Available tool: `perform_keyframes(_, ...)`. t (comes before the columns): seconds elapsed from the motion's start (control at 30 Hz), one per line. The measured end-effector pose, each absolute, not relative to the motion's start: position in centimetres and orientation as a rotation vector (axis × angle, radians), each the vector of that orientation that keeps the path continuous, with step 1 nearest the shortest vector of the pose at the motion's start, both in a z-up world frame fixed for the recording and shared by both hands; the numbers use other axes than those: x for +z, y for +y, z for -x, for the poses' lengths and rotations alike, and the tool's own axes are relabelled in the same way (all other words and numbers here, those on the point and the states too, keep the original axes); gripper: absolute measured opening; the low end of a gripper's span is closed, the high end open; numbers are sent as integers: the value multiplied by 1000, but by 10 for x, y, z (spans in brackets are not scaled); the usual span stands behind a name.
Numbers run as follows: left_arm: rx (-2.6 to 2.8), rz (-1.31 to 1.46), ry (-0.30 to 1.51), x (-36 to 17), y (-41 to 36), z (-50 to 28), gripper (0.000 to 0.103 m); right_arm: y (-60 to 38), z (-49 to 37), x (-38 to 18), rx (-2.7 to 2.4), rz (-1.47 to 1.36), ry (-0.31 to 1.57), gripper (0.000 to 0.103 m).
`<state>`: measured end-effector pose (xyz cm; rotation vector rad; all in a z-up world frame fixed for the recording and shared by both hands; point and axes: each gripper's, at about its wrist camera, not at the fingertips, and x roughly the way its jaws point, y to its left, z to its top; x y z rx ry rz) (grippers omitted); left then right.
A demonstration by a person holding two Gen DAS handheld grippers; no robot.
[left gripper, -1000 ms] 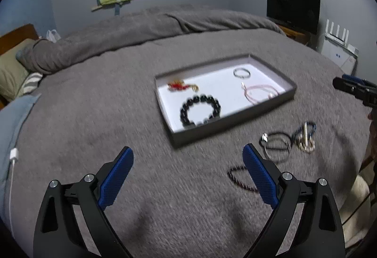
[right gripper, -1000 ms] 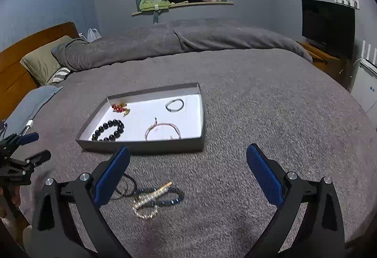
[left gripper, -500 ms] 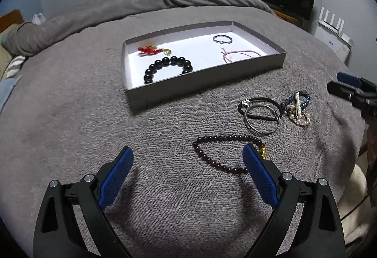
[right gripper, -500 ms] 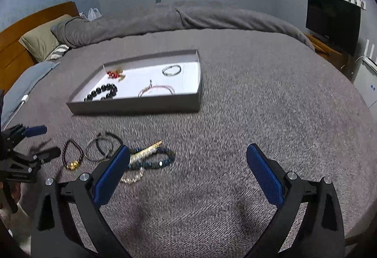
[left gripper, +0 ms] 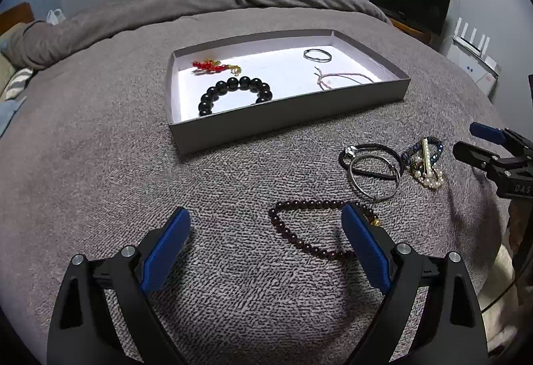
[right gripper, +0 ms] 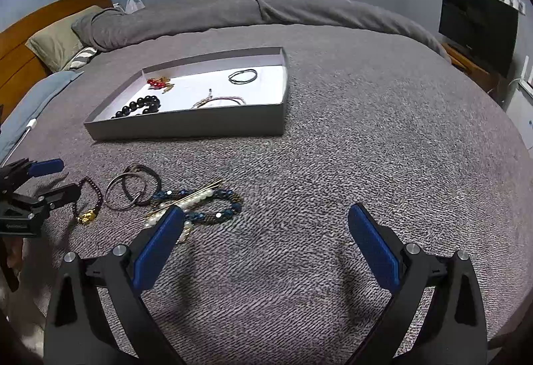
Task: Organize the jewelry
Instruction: 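Grasp the small dark bead bracelet with the left tool while the right tool grasps a blue beaded bracelet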
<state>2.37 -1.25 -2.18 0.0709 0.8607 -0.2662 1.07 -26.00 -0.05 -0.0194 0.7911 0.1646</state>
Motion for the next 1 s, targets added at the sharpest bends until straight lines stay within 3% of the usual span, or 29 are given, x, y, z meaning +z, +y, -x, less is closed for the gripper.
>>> perform_keyframes(0.1,-277,-66,863,-22,-13,-24,90,-260,-13,-2,161,14,795,95)
perform_keyframes(0.17,-288,-68,869,-23,-15,-24,87,-259,-16,-4,152,19,808,82)
perform_keyframes(0.37,-323,-75,885,-26,-18,-24,63,-256,-22,-7,191,-19,843,50)
perform_keyframes(0.47,-343,-76,896,-28,-19,-25,52,-255,-24,-7,214,-39,859,39)
perform_keyframes(0.5,-349,-78,901,-29,-19,-25,46,-254,-24,-7,220,-40,863,38)
perform_keyframes(0.83,-391,-129,922,-32,-19,-22,28,-247,-28,-9,251,-19,897,29)
perform_keyframes(1.0,-409,-126,935,-38,-23,-26,25,-241,-34,-15,261,3,918,26)
